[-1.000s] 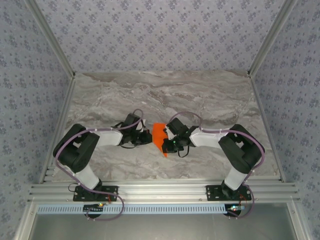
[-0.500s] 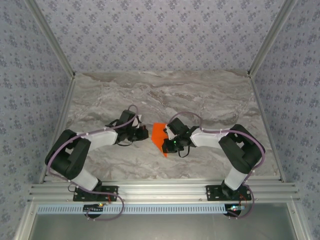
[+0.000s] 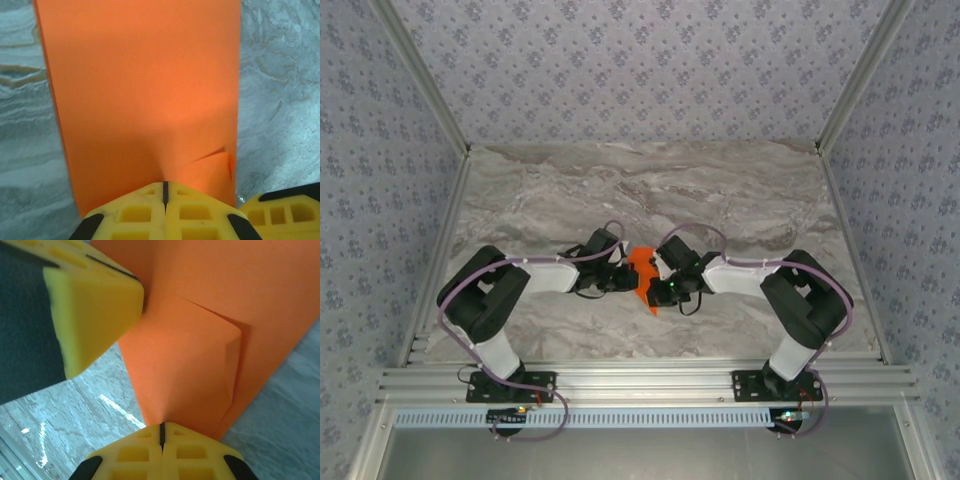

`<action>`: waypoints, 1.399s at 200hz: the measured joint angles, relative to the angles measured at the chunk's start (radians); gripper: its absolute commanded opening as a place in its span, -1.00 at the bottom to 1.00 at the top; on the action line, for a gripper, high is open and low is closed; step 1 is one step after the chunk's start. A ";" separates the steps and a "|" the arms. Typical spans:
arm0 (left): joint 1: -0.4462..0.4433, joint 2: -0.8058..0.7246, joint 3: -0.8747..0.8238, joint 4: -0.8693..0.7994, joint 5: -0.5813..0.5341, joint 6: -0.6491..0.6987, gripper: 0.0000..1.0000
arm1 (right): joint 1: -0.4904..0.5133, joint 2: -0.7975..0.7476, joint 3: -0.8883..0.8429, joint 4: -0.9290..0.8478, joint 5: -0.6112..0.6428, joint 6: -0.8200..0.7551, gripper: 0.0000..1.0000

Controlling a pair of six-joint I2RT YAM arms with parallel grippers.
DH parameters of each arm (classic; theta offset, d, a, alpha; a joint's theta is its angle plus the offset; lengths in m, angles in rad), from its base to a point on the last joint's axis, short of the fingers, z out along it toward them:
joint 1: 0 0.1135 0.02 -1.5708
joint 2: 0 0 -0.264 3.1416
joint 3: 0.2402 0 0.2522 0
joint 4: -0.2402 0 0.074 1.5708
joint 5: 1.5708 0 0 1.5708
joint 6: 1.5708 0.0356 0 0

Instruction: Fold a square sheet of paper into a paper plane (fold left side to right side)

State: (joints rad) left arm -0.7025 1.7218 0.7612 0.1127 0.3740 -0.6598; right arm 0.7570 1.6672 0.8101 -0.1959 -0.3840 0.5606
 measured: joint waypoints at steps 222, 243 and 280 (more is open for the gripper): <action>-0.006 0.001 0.010 -0.008 -0.005 -0.002 -0.70 | -0.026 -0.132 -0.114 -0.081 -0.042 -0.002 -1.00; -0.006 -0.040 0.010 -0.050 -0.017 0.000 -0.51 | -0.085 -0.176 -0.106 -0.119 -0.050 -0.032 -1.00; 0.002 -0.160 0.010 -0.093 -0.032 -0.011 -0.21 | -0.126 -0.183 -0.019 -0.113 -0.057 -0.068 -0.97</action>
State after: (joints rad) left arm -0.7010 1.5616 0.7712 0.0200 0.3424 -0.6704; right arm 0.6315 1.4841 0.7906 -0.3084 -0.4412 0.4923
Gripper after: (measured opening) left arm 0.366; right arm 0.056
